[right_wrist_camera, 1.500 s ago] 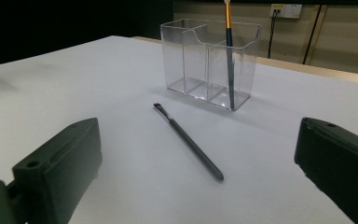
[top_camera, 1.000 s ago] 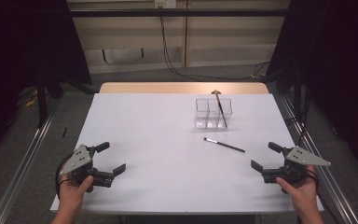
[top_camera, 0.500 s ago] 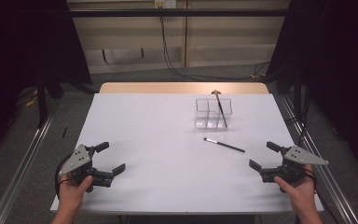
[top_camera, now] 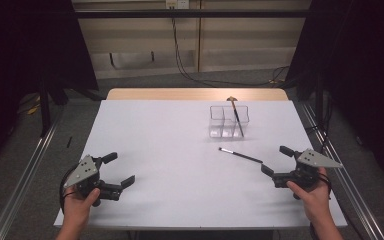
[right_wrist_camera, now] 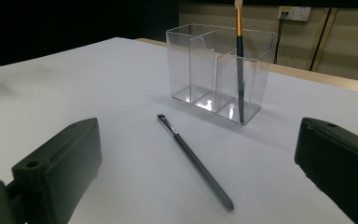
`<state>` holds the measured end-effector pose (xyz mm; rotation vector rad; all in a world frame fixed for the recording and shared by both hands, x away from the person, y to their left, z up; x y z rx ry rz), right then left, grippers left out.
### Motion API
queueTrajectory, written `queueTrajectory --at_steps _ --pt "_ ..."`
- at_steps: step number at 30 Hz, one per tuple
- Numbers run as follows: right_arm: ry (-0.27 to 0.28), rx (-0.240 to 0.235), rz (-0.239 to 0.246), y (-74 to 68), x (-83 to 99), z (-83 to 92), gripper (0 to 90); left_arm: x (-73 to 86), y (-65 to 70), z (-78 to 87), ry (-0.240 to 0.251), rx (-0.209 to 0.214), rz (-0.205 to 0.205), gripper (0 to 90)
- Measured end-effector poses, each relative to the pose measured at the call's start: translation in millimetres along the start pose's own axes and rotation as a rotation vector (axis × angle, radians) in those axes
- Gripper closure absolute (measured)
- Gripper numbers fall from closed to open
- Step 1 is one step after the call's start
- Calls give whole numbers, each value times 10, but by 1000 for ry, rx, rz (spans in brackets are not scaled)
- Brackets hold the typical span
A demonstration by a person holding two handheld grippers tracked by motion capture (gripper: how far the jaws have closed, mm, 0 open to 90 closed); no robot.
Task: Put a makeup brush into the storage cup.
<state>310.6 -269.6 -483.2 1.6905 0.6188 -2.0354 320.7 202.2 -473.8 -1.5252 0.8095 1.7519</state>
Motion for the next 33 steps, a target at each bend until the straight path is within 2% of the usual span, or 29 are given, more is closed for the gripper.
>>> queueTrajectory --at_steps 15,33 --pt "8 -19 14 -13 -137 -287 3 3 -2 0 -2 0 -1 0" --pt "3 -41 4 -42 -145 -559 3 12 -7 -2 -5 2 0 0"
Point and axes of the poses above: each handheld gripper's, and its own axes: z roughly backward along the jaws, x roughly out of its underside, y roughly to its right, the point moved 8 cm from there along -z, roughly forward along the jaws, and after that the axes turned 7 degrees about y, right-handed, at the moved point
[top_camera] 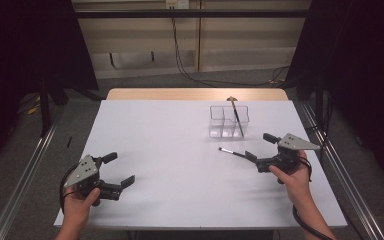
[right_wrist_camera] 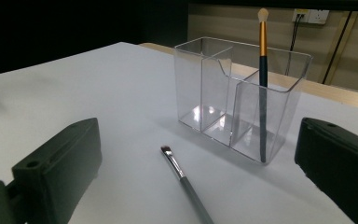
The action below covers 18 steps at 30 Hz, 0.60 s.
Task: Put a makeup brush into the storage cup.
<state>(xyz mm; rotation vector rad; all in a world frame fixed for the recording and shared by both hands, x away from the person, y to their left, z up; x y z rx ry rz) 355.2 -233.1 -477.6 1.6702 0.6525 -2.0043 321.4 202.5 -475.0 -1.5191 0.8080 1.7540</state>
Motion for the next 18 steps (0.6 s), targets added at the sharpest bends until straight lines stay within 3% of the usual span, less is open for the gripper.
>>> queueTrajectory --at_steps 18 --pt "-31 -8 -3 48 -23 -233 4 5 -2 -3 -1 1 2 0"
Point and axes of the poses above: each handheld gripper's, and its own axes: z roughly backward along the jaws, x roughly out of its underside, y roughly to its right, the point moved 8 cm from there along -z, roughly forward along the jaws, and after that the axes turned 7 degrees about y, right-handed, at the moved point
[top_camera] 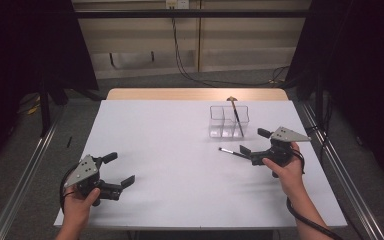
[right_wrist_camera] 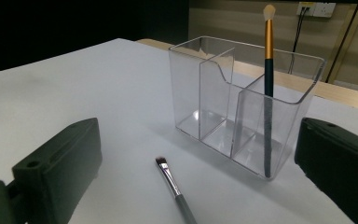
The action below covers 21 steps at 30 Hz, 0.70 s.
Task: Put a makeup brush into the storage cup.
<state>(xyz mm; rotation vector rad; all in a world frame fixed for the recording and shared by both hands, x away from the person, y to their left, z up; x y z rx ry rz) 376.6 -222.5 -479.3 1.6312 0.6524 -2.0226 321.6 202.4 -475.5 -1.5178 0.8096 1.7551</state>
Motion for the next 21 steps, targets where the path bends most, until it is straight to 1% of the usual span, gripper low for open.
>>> queueTrajectory --at_steps 8,12,16,20,21 --pt "-10 -8 -9 -12 21 -97 3 -1 -4 2 0 2 -4 0" --pt "-22 -15 -3 -21 16 -149 3 3 -6 0 -2 2 -7 0" --pt "-46 -27 -1 -32 18 -203 4 0 -6 2 -1 3 -5 0" --pt "-87 -30 4 -29 43 -235 4 3 -10 4 -3 2 -6 0" --pt "-107 -30 5 -26 58 -241 4 2 -10 4 -2 2 -7 0"
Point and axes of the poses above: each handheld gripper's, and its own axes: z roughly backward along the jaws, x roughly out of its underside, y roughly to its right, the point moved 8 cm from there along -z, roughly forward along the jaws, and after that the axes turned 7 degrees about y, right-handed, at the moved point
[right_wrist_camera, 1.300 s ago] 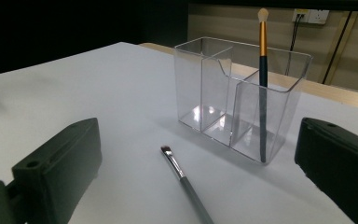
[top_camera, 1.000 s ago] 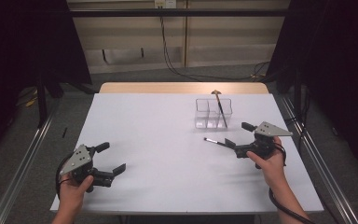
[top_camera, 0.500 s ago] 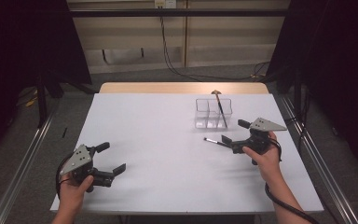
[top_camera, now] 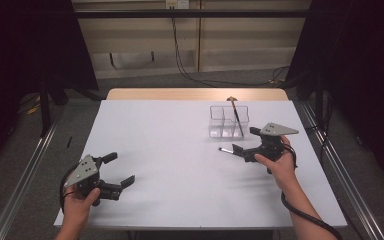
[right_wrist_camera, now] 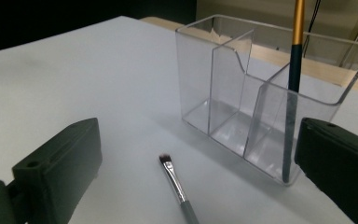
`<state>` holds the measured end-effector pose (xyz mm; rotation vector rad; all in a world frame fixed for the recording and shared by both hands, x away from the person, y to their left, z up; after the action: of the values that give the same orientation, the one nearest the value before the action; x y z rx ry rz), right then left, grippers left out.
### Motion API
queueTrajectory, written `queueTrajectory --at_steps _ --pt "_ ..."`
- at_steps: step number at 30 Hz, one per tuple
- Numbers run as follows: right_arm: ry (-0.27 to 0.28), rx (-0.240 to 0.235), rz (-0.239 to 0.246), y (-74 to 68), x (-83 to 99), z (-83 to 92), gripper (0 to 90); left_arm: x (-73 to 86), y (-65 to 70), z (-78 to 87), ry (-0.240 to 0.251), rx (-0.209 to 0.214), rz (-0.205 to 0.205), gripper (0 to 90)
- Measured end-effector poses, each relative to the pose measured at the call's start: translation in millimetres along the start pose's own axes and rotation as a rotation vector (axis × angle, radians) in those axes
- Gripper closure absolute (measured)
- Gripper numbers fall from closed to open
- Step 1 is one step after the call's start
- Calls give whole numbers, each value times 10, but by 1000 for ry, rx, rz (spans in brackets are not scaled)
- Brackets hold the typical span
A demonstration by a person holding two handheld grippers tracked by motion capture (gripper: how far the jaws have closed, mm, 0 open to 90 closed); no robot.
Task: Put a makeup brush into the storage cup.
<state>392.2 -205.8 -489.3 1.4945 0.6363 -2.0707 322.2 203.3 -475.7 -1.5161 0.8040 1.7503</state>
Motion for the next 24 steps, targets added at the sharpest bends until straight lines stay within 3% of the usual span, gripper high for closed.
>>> queueTrajectory --at_steps 6,24 --pt "-70 -16 5 13 54 -15 6 6 0 -5 -2 -1 2 0" --pt "-379 -45 69 19 214 -113 24 4 -4 -2 0 1 5 0"
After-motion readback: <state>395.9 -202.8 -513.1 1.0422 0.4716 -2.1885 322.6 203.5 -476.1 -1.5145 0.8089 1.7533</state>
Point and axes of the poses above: each handheld gripper's, and its own axes: z roughly backward along the jaws, x roughly out of its underside, y roughly to its right, the point moved 8 cm from there along -z, roughly forward along the jaws, and after that the axes turned 7 degrees about y, right-handed, at the moved point
